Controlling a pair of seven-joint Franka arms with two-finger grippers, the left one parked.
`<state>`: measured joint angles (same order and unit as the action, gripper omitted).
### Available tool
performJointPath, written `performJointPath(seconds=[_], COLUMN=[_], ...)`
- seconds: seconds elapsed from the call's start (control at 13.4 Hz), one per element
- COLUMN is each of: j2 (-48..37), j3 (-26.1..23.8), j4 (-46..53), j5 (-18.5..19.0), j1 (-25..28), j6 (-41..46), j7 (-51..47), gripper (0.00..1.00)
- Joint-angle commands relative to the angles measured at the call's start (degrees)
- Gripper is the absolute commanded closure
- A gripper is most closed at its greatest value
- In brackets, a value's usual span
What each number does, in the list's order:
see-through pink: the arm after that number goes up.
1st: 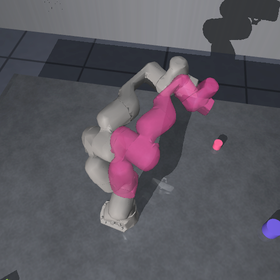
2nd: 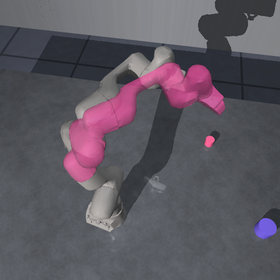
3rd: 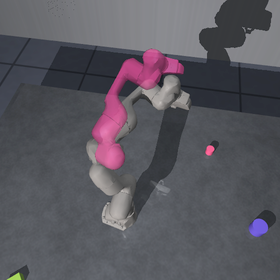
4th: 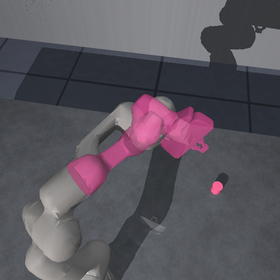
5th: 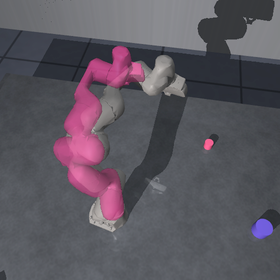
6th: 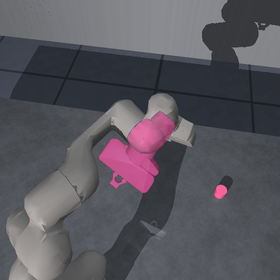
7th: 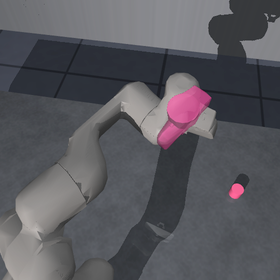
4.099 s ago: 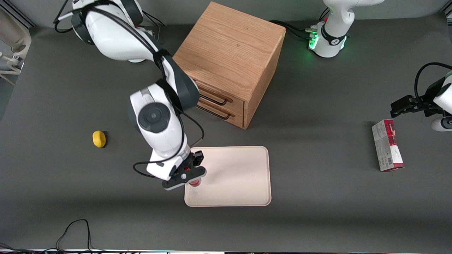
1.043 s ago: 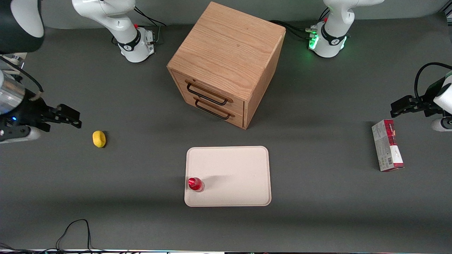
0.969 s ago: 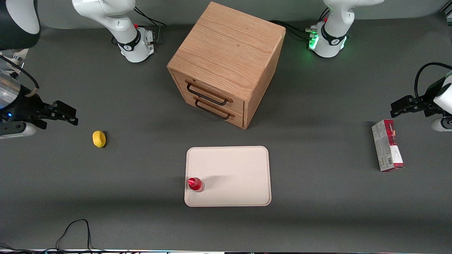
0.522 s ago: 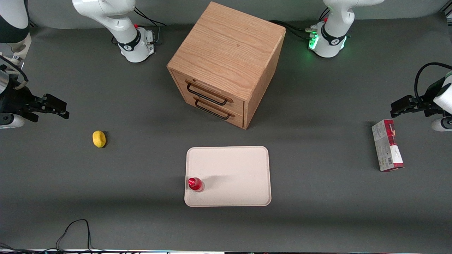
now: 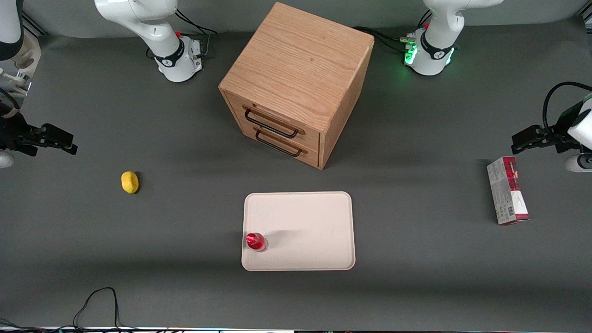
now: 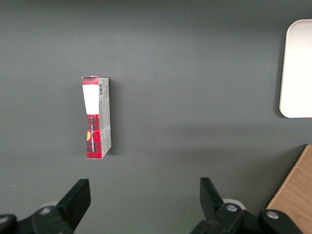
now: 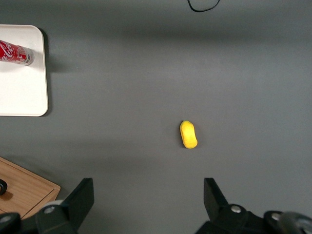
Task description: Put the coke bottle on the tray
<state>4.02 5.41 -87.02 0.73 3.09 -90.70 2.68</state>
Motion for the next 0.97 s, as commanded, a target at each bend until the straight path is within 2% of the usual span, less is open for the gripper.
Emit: performJointPath(seconds=[0.0,0.89], j2=[-1.48,-1.47], j3=[-1.18,-1.1], j4=[-1.14,-1.22], j5=[0.77,-0.29], j1=[-1.41,-0.98], j6=[1.05,1.84], j7=[-0.22,-0.31], gripper=[0.0,0.0])
